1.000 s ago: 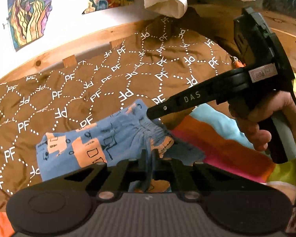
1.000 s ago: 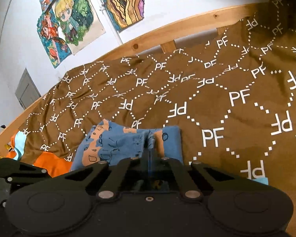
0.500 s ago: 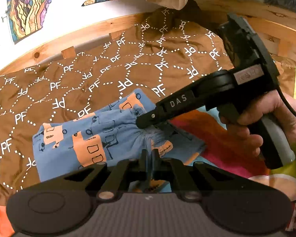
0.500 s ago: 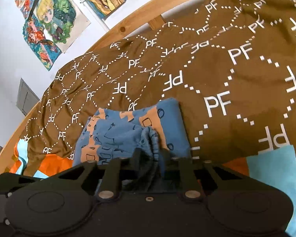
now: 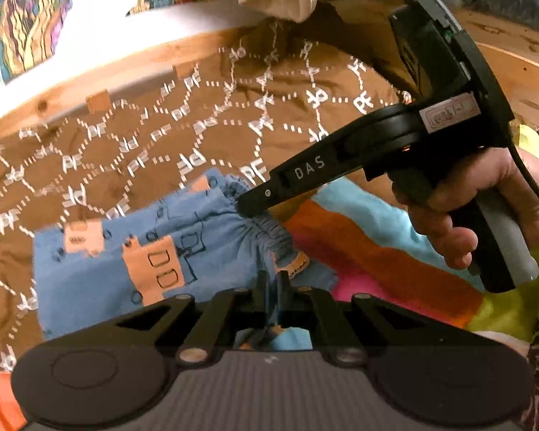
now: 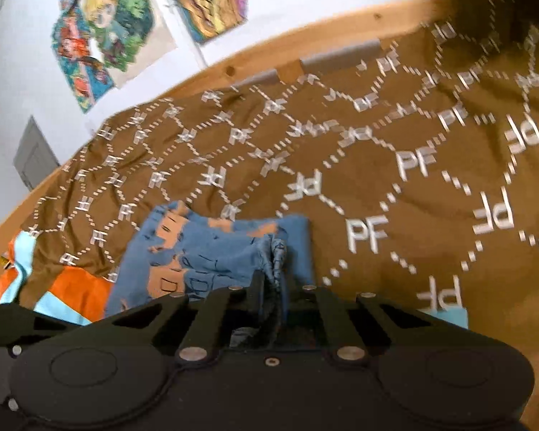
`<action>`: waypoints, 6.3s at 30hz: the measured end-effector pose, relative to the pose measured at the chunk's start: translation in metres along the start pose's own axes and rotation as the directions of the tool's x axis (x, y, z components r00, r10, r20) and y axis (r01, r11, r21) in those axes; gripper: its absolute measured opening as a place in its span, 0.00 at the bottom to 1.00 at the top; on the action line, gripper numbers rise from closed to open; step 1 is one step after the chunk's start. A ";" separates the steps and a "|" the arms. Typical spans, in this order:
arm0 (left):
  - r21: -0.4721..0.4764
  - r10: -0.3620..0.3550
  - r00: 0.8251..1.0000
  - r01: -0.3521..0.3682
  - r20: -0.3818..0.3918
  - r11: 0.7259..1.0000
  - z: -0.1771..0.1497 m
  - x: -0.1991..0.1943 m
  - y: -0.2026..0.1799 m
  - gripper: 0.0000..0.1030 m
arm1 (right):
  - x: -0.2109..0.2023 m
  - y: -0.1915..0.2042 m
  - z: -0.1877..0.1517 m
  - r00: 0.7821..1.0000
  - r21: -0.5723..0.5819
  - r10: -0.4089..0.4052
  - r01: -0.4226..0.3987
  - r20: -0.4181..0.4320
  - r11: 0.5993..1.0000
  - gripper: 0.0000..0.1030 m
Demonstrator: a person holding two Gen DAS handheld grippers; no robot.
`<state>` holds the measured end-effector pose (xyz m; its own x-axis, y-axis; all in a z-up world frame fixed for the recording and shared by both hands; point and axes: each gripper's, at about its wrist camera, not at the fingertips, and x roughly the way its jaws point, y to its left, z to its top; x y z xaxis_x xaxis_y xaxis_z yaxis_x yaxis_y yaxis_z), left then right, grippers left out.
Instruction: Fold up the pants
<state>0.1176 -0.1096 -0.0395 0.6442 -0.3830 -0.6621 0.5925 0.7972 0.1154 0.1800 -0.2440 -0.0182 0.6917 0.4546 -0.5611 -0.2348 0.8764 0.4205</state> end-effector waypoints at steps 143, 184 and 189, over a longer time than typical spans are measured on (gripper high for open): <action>-0.520 0.006 0.999 -0.024 -0.036 0.854 -0.069 -0.021 0.148 1.00 | 0.039 -0.042 0.019 0.989 0.070 0.131 -0.126 -0.071 0.990 0.52; -0.610 -0.003 0.995 -0.060 -0.101 0.790 -0.064 -0.031 0.153 0.18 | 0.031 -0.005 0.015 0.999 0.023 0.028 -0.027 -0.020 0.999 0.14; -0.600 0.019 0.996 -0.071 -0.092 0.797 -0.062 -0.038 0.148 0.15 | 0.005 0.007 0.015 0.996 0.113 0.064 -0.071 0.058 0.991 0.11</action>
<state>0.1505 0.0521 -0.0433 0.6085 -0.3232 -0.7248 0.1366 0.9423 -0.3055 0.1924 -0.2383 -0.0073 0.7136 0.5001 -0.4906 -0.2044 0.8184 0.5371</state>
